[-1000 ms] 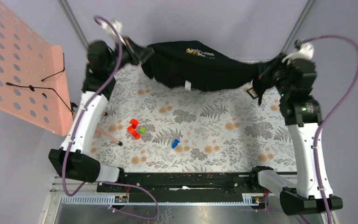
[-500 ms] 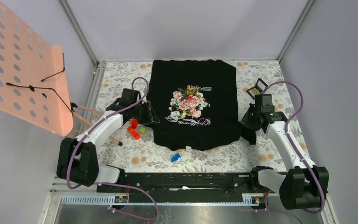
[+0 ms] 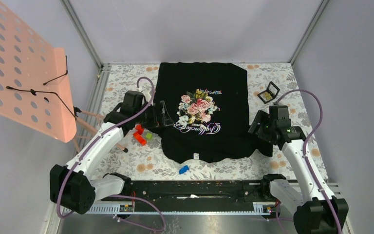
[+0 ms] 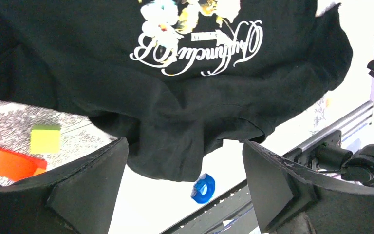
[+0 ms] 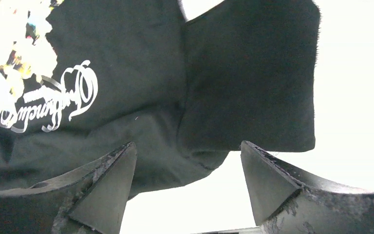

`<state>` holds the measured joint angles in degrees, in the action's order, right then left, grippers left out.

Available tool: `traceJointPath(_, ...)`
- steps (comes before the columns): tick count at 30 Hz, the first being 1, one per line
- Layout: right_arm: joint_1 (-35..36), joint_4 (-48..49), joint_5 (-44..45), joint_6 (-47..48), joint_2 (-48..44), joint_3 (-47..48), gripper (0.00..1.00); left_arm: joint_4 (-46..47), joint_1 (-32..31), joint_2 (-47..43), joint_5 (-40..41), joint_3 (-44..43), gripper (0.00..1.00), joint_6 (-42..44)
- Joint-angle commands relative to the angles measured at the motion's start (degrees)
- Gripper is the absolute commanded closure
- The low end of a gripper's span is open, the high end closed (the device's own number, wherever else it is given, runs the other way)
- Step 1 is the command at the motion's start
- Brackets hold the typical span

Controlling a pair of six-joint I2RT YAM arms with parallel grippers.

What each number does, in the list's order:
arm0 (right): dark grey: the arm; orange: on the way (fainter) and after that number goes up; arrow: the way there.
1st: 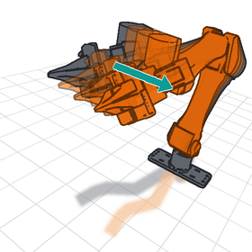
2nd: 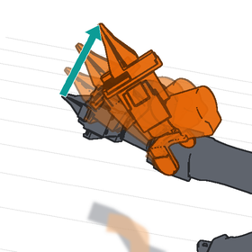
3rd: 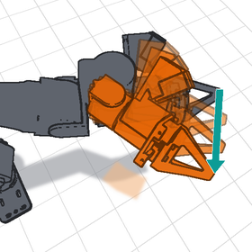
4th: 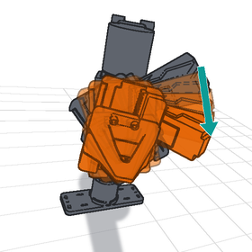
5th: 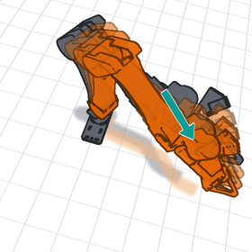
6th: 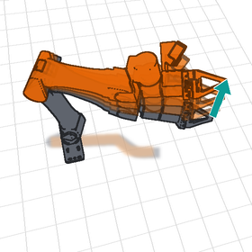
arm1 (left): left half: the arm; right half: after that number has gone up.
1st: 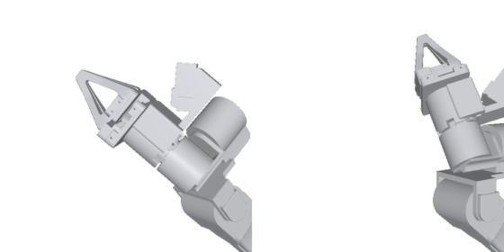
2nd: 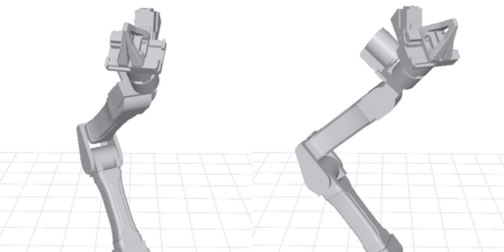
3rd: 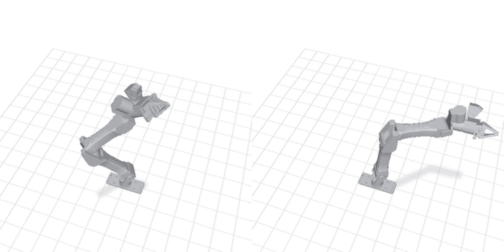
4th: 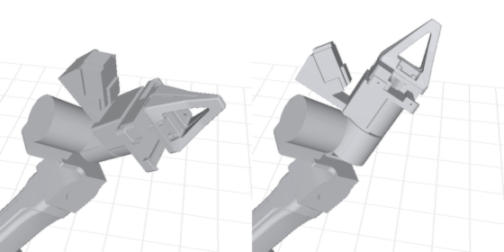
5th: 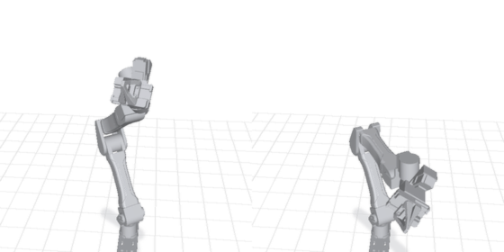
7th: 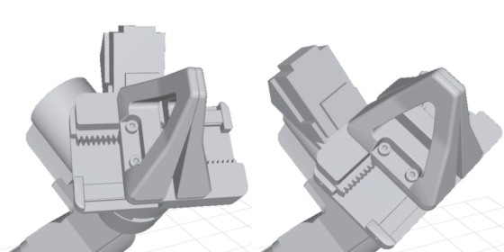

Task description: Pin the brooch onto the clothing

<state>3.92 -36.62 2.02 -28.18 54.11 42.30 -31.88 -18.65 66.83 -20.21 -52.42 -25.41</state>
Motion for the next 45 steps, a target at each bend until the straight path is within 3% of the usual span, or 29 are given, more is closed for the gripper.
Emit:
traceJointPath(1,6.5,-3.4,-3.3,5.4,-1.3,4.0,0.15,5.4,-3.3,1.1,-0.6,-1.4,0.05,-0.3)
traceJointPath(4,16.7,-3.0,-2.4,4.5,1.1,3.7,0.14,13.6,-5.3,3.5,-3.8,0.8,0.05,-5.6)
traceJointPath(10,34.3,7.9,-2.4,-3.4,7.7,-1.2,0.17,24.1,-6.3,8.2,-3.1,1.8,0.05,-11.2)
traceJointPath(19,45.6,14.9,3.4,-7.4,20.2,-3.0,0.28,34.9,-6.4,18.9,0.4,-0.3,0.05,-13.7)
traceJointPath(21,47.1,14.6,3.8,-8.0,22.5,-3.1,0.4,36.8,-6.4,21.9,0.9,-1.9,0.05,-14.4)
traceJointPath(24,49.1,11.7,3.6,-9.4,24.0,-3.3,0.67,38.4,-6.4,27.4,2.7,-4.6,0.05,-14.6)
traceJointPath(28,51.2,8.4,1.5,-12.1,21.2,-5.5,0.78,37.1,-6.4,32.9,5.6,-7.2,0.05,-13.9)
traceJointPath(32,51.4,6.8,-1.2,-14.1,16.7,-6.7,0.75,37.6,-6.4,34.0,6.0,-6.6,0.05,-13.9)
traceJointPath(37,51.3,1.3,1.5,-12.5,15.5,-0.2,0.45,36.4,-6.5,30.0,6.5,-6.3,0.04,-11.5)
traceJointPath(40,50.3,-5.4,8.5,-9.4,17.5,8.3,0.34,34.0,-6.8,26.1,6.6,-6.8,0.04,-10.0)
traceJointPath(45,38.0,-6.1,8.1,-2.5,21.1,15.1,0.3,32.0,-9.5,19.6,7.8,-3.5,0.04,-9.2)
